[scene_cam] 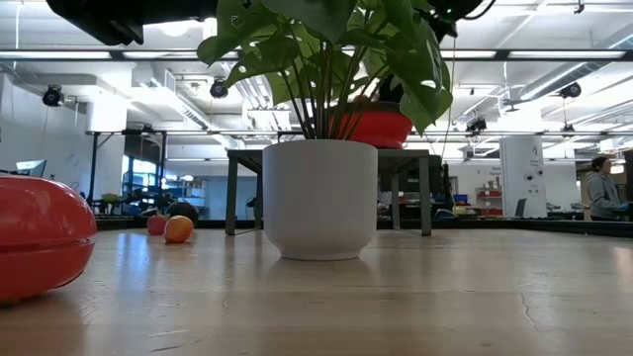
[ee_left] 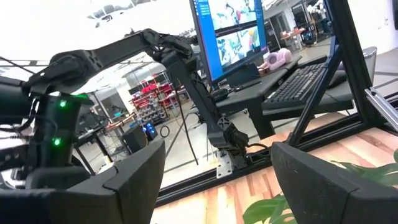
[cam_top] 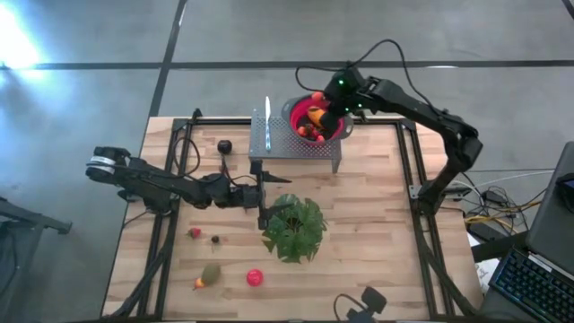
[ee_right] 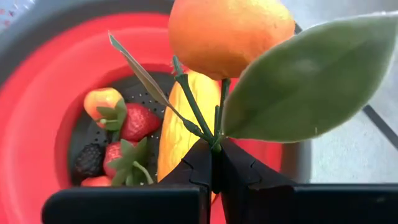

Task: Pick & Place Fruit
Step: Put the tangerine into the red strainer bowl on the shelf, then put the orange pear into the red strainer bowl on the shelf

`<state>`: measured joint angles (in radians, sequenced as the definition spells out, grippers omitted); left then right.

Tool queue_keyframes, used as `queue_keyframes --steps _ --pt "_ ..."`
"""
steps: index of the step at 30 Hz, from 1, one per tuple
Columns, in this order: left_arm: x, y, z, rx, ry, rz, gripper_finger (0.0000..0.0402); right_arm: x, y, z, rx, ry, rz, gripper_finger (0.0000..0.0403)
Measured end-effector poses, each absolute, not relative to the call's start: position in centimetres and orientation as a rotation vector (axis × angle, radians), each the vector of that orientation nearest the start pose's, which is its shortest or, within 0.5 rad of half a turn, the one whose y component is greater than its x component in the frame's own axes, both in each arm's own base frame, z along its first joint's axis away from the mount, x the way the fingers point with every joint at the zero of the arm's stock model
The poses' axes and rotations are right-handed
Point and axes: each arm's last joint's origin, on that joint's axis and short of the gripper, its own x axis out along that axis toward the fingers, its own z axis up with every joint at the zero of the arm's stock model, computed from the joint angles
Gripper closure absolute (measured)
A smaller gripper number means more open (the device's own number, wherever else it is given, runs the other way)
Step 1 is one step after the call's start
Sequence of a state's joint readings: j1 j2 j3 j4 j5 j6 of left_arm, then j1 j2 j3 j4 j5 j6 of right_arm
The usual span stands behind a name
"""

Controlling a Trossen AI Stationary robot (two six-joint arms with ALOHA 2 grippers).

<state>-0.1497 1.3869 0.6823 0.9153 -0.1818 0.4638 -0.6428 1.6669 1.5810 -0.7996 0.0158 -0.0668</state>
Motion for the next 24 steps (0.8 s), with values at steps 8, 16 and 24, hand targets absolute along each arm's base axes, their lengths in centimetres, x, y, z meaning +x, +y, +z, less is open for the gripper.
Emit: queue_keyframes --steps 8,16,24 --pt "28.89 -3.83 26.98 0.428 -0.193 0.079 0.0104 28.90 -21.70 32.16 0.248 0.926 -0.585 0.0394" --pt "28.89 -3.83 26.97 0.428 -0.192 0.078 0.0103 28.79 -21.58 32.03 0.254 0.947 -0.582 0.0379" --pt "28.89 -3.83 26.97 0.428 -0.192 0.078 0.0103 28.77 -21.55 32.10 0.243 0.948 -0.576 0.0327"
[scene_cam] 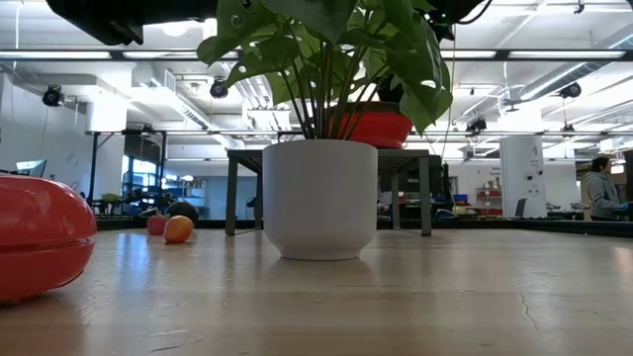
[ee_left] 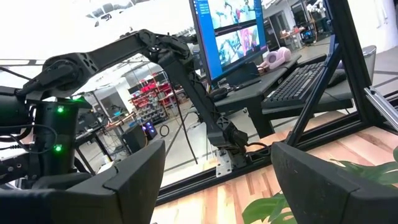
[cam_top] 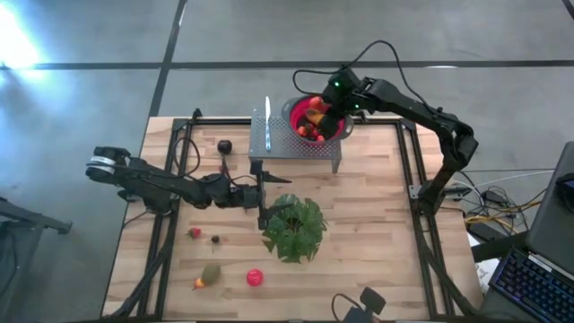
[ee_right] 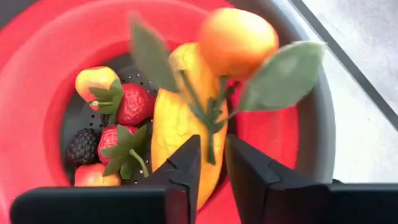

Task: Pick & Place Fruit
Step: Put the orange pear into the red strainer bowl on the shelf

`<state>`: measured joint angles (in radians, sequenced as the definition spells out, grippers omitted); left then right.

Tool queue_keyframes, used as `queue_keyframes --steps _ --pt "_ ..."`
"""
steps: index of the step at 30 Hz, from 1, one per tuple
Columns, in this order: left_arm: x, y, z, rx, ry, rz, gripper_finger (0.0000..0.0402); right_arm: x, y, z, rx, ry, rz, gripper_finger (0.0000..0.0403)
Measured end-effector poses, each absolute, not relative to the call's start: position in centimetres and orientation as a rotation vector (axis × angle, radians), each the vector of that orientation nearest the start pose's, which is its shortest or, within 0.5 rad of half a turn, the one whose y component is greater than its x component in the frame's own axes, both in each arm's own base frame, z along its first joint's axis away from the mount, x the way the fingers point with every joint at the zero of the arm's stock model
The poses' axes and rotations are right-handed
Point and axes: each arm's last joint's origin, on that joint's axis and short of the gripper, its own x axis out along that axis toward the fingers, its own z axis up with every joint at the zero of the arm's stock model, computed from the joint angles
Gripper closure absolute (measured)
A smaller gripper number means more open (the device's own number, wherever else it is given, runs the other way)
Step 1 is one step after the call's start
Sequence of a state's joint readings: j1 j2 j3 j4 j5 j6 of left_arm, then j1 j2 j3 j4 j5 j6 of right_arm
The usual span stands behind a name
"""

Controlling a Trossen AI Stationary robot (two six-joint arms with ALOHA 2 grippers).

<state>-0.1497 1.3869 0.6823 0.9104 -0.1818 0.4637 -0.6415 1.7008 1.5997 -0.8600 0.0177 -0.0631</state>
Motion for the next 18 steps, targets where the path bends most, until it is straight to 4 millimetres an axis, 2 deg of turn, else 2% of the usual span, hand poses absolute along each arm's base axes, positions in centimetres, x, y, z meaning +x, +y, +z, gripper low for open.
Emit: queue_keyframes --steps 4,10,14,18 --pt "28.9 -3.8 26.9 0.429 -0.188 0.077 0.0103 28.2 -21.1 33.2 0.221 0.923 -0.573 0.0298" --pt "28.9 -3.8 26.9 0.429 -0.185 0.077 0.0103 27.3 -19.5 36.3 0.178 0.837 -0.564 0.0267" --pt "28.9 -3.8 26.9 0.430 -0.184 0.076 0.0104 26.5 -17.4 38.4 0.148 0.778 -0.537 0.0256" --pt "28.9 -3.9 26.9 0.430 -0.183 0.075 0.0103 25.9 -15.1 39.6 0.145 0.743 -0.506 0.0258"
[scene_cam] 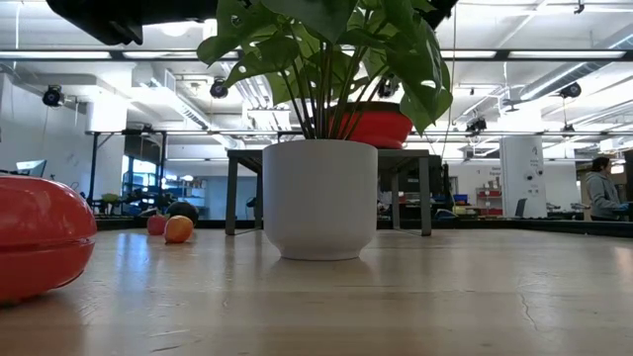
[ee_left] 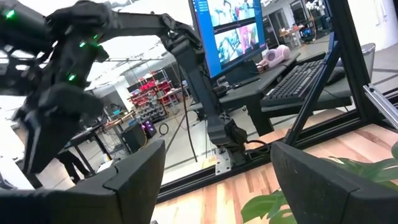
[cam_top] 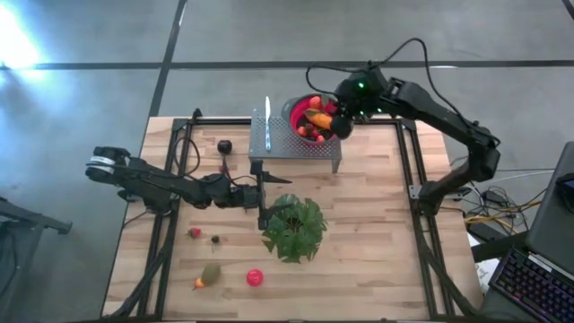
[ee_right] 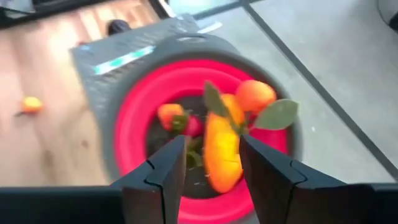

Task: Pick & Place Fruit
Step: Put the orange pear into the red strainer bowl on the shelf

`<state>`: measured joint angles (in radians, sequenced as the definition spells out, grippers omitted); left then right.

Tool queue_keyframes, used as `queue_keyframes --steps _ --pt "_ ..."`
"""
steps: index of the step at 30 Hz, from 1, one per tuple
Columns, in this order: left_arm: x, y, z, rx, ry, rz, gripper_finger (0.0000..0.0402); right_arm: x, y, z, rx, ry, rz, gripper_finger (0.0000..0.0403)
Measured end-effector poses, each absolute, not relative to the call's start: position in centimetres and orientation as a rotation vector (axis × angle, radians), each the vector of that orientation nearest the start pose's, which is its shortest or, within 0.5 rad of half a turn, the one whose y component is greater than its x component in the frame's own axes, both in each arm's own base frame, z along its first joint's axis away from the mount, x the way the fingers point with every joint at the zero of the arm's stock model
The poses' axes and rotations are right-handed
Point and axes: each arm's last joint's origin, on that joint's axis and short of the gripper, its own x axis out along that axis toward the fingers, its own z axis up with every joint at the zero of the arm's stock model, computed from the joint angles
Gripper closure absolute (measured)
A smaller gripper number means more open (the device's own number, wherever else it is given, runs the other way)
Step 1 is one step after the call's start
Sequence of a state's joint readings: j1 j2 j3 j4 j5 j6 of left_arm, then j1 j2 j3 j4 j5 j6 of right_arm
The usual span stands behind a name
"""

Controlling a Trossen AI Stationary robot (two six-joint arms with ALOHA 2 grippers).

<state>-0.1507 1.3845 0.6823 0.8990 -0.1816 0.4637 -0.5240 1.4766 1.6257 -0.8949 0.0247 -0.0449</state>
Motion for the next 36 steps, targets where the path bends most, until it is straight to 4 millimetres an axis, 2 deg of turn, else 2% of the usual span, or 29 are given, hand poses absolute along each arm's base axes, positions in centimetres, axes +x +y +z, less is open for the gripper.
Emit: queue_keyframes --steps 5,12,19,25,30,36 --pt "28.7 -3.8 26.9 0.434 -0.151 0.068 0.0103 24.9 -12.0 40.6 0.148 0.747 -0.446 0.0277" --pt "28.0 -3.8 27.0 0.418 -0.060 0.042 0.0103 23.4 -9.3 40.8 0.220 0.832 -0.409 0.0302" --pt "25.0 -4.2 29.9 0.413 0.159 0.162 0.0103 22.0 -8.2 40.5 0.232 0.890 -0.438 0.0321" --pt "22.2 -4.0 31.6 0.274 0.363 0.247 0.0104 21.2 -8.0 40.1 0.234 0.894 -0.456 0.0330" --pt "20.5 -3.6 30.5 0.216 0.569 0.272 0.0104 20.6 -7.8 39.3 0.233 0.912 -0.486 0.0327" --pt "20.3 -3.5 28.3 0.167 0.679 0.326 0.0112 20.4 -7.8 38.2 0.227 0.947 -0.505 0.0303"
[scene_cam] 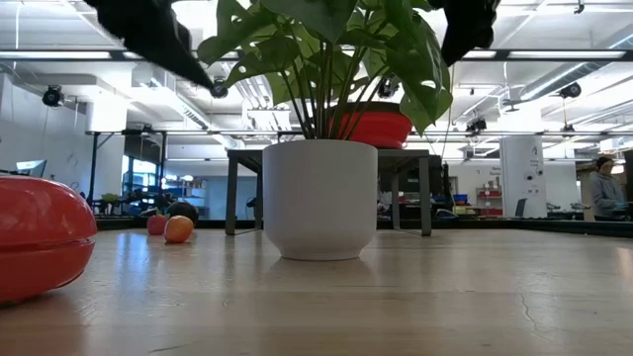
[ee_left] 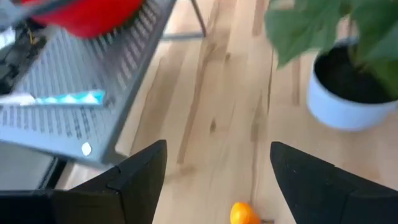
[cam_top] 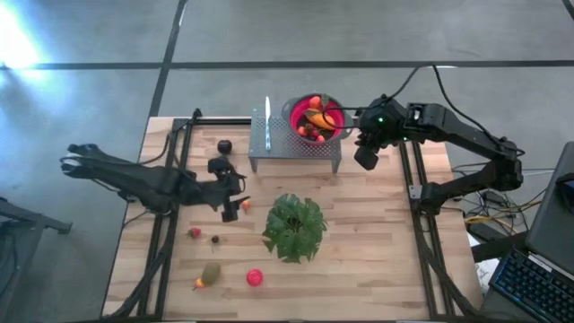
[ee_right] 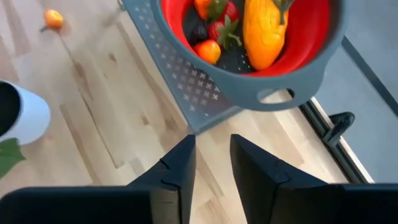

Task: Pick & Place Fruit
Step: Put the orange pear into the red strainer bowl on the shelf

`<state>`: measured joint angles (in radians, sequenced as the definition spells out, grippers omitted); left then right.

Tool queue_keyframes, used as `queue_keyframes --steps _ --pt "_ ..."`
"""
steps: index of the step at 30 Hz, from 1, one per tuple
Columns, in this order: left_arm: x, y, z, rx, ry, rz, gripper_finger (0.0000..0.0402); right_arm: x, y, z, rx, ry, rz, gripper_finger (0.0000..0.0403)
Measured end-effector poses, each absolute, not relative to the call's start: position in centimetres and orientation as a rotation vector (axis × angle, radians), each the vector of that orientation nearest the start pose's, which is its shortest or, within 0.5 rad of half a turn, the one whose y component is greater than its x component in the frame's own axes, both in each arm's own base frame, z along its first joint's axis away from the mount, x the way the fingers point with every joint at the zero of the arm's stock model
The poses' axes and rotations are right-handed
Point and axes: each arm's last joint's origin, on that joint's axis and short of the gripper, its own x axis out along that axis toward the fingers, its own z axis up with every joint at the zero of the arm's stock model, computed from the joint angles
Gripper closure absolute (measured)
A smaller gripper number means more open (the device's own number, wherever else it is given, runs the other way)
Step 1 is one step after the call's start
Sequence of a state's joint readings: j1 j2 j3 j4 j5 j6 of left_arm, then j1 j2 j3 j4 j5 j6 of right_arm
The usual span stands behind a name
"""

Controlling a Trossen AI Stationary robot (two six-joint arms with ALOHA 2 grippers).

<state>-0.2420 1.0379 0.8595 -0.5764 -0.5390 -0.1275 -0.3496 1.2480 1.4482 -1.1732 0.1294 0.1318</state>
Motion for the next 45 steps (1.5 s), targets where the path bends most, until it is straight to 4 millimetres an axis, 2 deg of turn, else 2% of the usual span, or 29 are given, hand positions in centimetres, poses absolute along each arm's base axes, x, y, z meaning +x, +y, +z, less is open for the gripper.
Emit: queue_keyframes --steps 10,16,21,27,34,45 --pt "21.2 -3.4 24.2 -0.034 0.741 0.533 0.0113 20.5 -7.9 37.3 0.233 0.975 -0.512 0.0264" --pt "22.1 -3.5 21.7 -0.352 0.711 0.723 0.0113 20.5 -7.9 37.1 0.233 0.980 -0.514 0.0251" --pt "22.9 -3.7 20.0 -0.481 0.715 0.818 0.0113 20.5 -8.0 36.9 0.232 0.984 -0.542 0.0246" --pt "23.6 -4.0 18.0 -0.535 0.802 0.845 0.0113 20.5 -8.0 36.7 0.232 0.990 -0.542 0.0243" --pt "24.1 -4.2 16.2 -0.536 0.868 0.879 0.0113 20.5 -8.0 36.6 0.236 0.994 -0.544 0.0266" --pt "24.8 -4.3 14.6 -0.525 0.903 0.889 0.0113 20.5 -8.0 36.6 0.239 0.993 -0.546 0.0295"
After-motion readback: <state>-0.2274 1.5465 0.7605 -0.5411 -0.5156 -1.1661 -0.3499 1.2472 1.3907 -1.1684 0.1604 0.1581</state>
